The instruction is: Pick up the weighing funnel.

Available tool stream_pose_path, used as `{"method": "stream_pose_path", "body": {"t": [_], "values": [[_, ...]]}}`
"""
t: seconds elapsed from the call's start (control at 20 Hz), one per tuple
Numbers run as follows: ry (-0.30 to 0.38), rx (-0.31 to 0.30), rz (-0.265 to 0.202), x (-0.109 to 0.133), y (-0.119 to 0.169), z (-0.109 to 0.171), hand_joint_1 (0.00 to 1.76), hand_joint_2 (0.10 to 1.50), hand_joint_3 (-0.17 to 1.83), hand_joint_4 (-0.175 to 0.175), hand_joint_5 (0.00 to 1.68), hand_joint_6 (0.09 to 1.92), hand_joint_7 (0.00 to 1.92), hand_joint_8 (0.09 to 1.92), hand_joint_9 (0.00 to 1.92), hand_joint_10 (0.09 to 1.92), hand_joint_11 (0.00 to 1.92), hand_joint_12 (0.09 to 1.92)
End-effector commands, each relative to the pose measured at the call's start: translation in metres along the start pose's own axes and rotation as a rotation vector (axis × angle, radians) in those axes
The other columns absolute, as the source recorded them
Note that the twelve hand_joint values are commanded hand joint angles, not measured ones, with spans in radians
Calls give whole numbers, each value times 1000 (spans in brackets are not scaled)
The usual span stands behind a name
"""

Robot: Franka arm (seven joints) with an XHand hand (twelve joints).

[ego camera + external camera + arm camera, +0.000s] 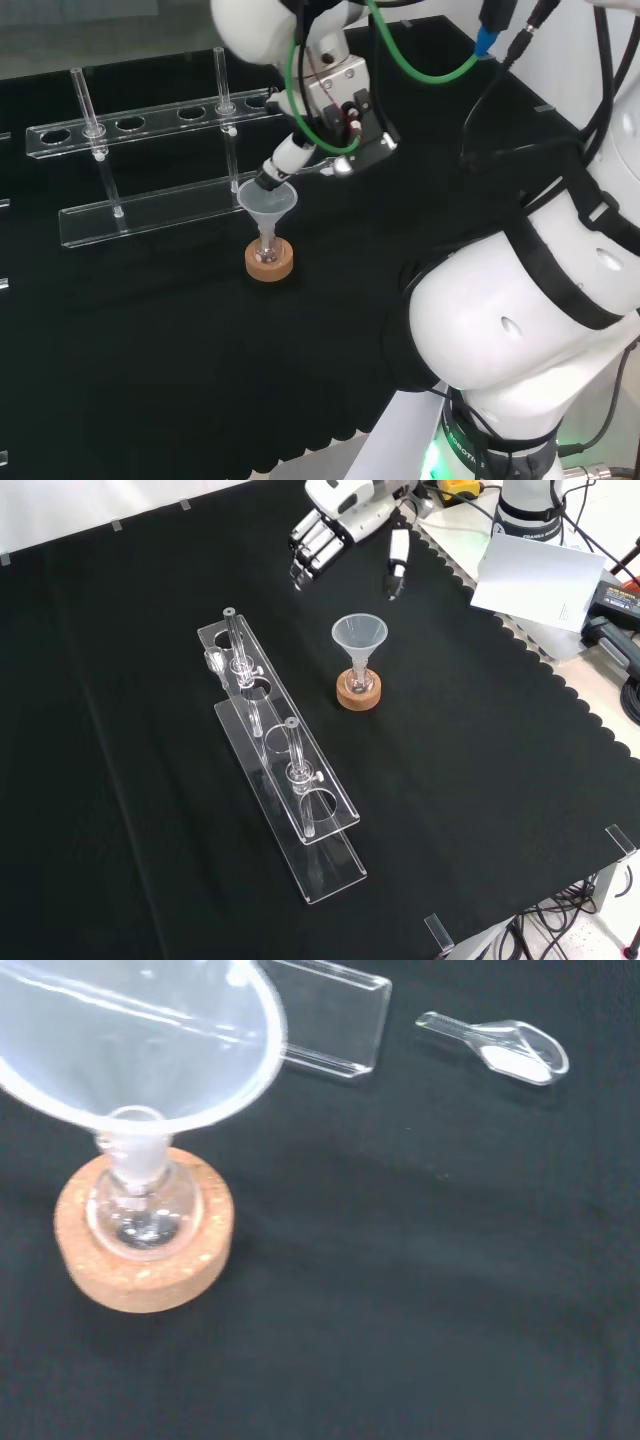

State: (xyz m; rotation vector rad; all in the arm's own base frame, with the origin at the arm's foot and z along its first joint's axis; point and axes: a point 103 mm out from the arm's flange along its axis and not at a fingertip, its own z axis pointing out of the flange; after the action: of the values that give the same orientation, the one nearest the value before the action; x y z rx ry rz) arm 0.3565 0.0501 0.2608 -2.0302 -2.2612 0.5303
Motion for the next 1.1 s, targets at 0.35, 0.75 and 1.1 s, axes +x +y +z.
{"method": "stream_pose_path", "body": {"t": [0.35, 0.75, 1.1], "values": [[52, -24, 51, -56, 10, -7, 493, 740, 121, -48, 284, 87, 108, 622, 354, 669, 169, 1412], [118, -24, 104, -100, 42, -4, 555, 757, 130, -47, 316, 87, 163, 649, 407, 665, 210, 1402], [89, -9, 123, -122, 77, 5, 668, 775, 151, -43, 377, 87, 215, 659, 469, 633, 263, 1374]]}}
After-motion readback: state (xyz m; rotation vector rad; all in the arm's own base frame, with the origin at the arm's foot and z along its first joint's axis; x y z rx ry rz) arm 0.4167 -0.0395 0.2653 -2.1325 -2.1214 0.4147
